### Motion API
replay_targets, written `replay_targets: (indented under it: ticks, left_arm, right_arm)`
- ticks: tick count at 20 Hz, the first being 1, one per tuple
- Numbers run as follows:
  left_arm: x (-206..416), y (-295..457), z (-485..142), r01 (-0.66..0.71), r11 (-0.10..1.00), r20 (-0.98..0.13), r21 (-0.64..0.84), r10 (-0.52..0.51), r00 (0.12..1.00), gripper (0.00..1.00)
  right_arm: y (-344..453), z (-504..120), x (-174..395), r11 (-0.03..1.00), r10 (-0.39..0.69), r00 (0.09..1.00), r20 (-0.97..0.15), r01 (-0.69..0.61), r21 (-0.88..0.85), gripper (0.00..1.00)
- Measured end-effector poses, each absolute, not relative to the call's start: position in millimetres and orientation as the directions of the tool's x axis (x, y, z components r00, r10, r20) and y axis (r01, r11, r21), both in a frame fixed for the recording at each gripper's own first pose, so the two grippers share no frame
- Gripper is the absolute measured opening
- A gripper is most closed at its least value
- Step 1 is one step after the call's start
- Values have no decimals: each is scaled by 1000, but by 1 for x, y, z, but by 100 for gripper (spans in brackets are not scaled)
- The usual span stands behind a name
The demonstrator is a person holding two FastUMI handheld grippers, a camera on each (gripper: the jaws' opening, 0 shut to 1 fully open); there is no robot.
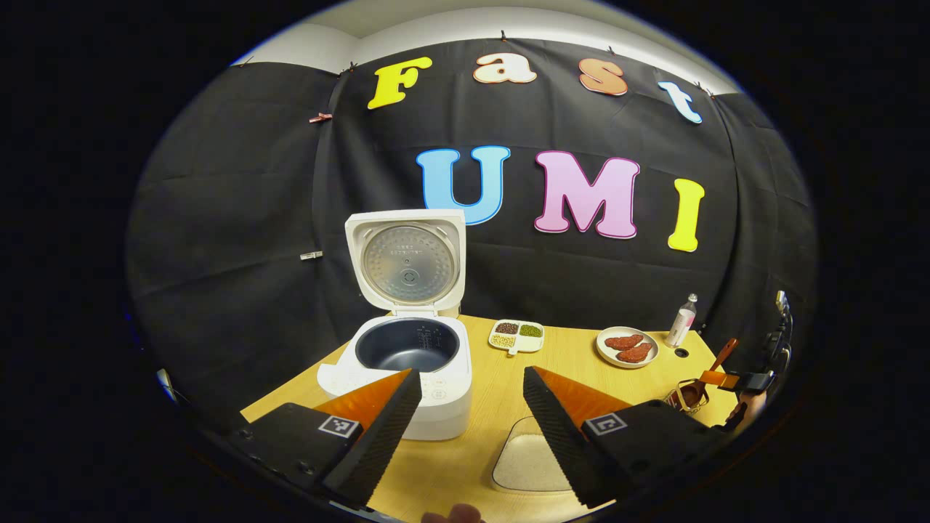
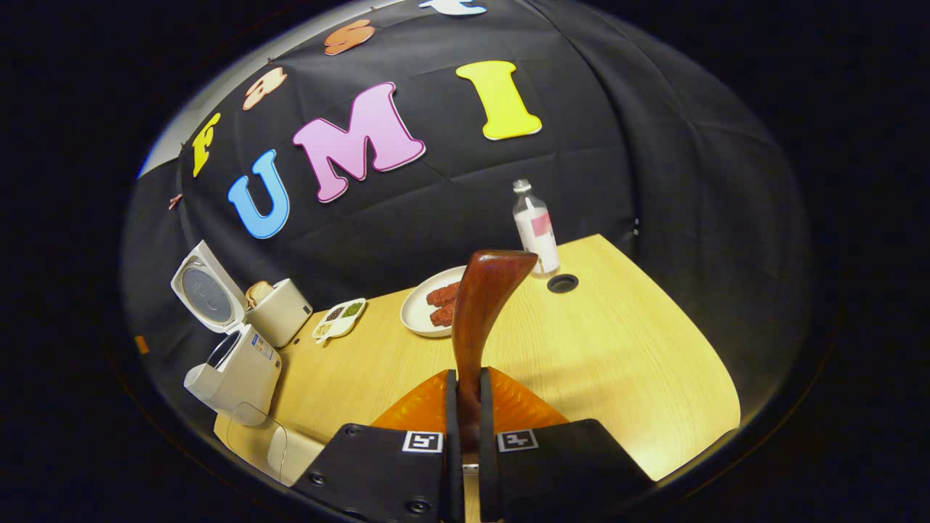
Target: Close the left gripper, press the button to open the rice cooker; take a wooden spoon from the chopstick holder with the right hand, scoop a spoonful of rice and pour it into the rice cooker, then put the wooden spoon back into the chopstick holder.
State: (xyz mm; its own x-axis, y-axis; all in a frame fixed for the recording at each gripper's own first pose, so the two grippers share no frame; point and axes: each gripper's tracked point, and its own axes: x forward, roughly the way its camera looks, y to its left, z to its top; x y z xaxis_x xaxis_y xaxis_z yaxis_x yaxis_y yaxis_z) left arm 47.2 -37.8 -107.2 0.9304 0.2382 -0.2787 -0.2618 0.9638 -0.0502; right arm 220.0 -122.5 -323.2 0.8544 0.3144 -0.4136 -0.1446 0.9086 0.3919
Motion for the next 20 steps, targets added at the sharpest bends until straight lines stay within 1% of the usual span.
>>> replay_targets:
  ticks: [4,5,6,7,12,15,17,20]
  left_arm:
    - [39,-26,-104,-255,964,-276,-82,224,935,97]
    - [37,-21,-101,-251,965,-271,-83,220,937,97]
    - [35,-17,-100,-243,966,-268,-83,213,940,97]
    - [33,-13,-97,-233,969,-264,-84,204,943,97]
    - [25,17,-85,-190,979,-243,-78,166,956,97]
    - [22,36,-81,-147,988,-233,-45,133,964,97]
    - [22,46,-80,-115,993,-231,-24,106,967,97]
    - [23,56,-79,-74,997,-231,-28,65,971,97]
  right_arm:
    - [-126,-289,218,920,282,882,-378,-137,367,12]
    - [-127,-274,215,922,265,896,-356,-128,365,17]
    - [-127,-260,211,924,255,905,-342,-123,362,12]
    - [-125,-250,206,925,250,908,-337,-121,359,12]
    - [-78,-176,162,915,295,918,-265,-192,354,12]
    - [-29,-145,126,920,332,914,-235,-259,295,12]
    - [1,-144,107,933,337,909,-247,-287,217,12]
    - [42,-163,82,945,326,899,-294,-299,135,12]
